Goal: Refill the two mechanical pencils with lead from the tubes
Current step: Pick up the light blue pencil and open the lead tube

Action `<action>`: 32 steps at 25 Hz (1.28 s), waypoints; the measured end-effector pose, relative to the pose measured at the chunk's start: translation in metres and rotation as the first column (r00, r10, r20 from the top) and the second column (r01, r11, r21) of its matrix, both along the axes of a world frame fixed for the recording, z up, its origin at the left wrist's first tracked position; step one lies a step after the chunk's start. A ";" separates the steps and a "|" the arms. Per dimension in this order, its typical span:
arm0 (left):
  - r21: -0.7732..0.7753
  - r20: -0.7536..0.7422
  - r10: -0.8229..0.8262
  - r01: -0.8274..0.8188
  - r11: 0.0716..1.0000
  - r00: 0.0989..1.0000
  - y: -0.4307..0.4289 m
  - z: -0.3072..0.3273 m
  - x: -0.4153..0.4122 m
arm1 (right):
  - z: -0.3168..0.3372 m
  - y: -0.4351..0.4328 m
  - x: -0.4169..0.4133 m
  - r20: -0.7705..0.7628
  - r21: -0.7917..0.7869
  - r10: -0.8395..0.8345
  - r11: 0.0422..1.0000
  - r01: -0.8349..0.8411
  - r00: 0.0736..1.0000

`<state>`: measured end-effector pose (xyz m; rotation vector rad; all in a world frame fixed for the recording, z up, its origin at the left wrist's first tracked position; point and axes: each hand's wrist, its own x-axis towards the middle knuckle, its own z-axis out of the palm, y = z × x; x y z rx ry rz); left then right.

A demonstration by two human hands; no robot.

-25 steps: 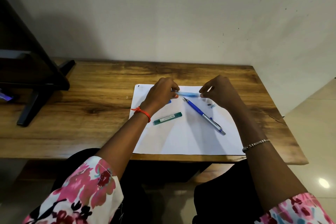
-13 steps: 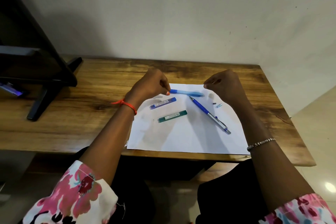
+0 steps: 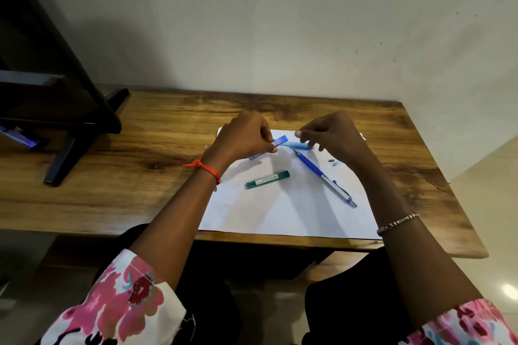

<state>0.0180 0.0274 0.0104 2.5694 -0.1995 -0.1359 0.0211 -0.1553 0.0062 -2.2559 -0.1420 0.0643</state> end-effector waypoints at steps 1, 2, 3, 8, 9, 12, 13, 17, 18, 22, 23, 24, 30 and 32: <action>-0.061 0.008 0.003 -0.002 0.998 1.000 -0.003 0.003 -0.002 | 0.000 0.003 0.000 -0.043 0.023 0.030 0.999 -0.029 0.999; -0.106 0.016 0.004 -0.003 0.994 1.000 -0.006 0.004 -0.004 | 0.000 0.005 0.000 -0.070 0.061 0.046 0.997 -0.041 0.996; -0.141 0.024 0.008 -0.004 0.990 1.000 -0.010 0.005 -0.005 | 0.001 0.006 -0.001 -0.083 0.109 0.049 0.993 -0.040 0.995; -0.535 -0.194 -0.065 -0.050 0.843 0.979 -0.012 0.007 -0.008 | 0.005 0.000 -0.001 -0.096 0.277 0.043 0.961 -0.015 0.994; -0.585 -0.226 -0.090 -0.061 0.809 0.970 -0.011 0.006 -0.008 | 0.005 0.000 -0.001 -0.096 0.277 0.042 0.961 -0.014 0.995; -0.664 -0.280 -0.105 -0.114 0.739 0.954 -0.011 0.006 -0.008 | 0.006 0.002 -0.002 -0.113 0.320 0.020 0.947 0.018 0.993; -0.671 -0.296 -0.104 -0.129 0.730 0.950 -0.011 0.006 -0.008 | 0.007 0.000 -0.002 -0.121 0.363 -0.008 0.930 0.052 0.993; -0.675 -0.312 -0.110 -0.138 0.725 0.944 -0.010 0.006 -0.009 | 0.012 -0.013 0.003 -0.261 0.606 -0.154 0.742 0.286 0.953; -0.672 -0.300 -0.120 -0.120 0.731 0.946 -0.011 0.006 -0.010 | 0.011 -0.015 0.002 -0.345 0.649 -0.137 0.680 0.341 0.929; -0.614 -0.269 -0.094 -0.095 0.784 0.958 -0.018 0.003 -0.012 | 0.002 -0.010 -0.009 -0.517 0.644 0.069 0.688 0.335 0.853; -0.598 -0.256 -0.065 -0.105 0.795 0.964 -0.018 0.003 -0.012 | 0.000 -0.009 -0.009 -0.506 0.640 0.107 0.713 0.288 0.856; -0.588 -0.244 -0.042 -0.113 0.801 0.969 -0.018 0.002 -0.012 | -0.002 -0.008 -0.009 -0.489 0.640 0.128 0.724 0.256 0.863; -0.599 -0.185 0.002 -0.114 0.793 0.983 -0.006 0.006 -0.001 | 0.001 0.006 0.004 -0.502 0.662 0.137 0.696 0.278 0.854; -0.600 -0.199 -0.006 -0.117 0.791 0.980 -0.010 0.004 -0.002 | 0.000 0.004 0.002 -0.524 0.656 0.127 0.691 0.304 0.842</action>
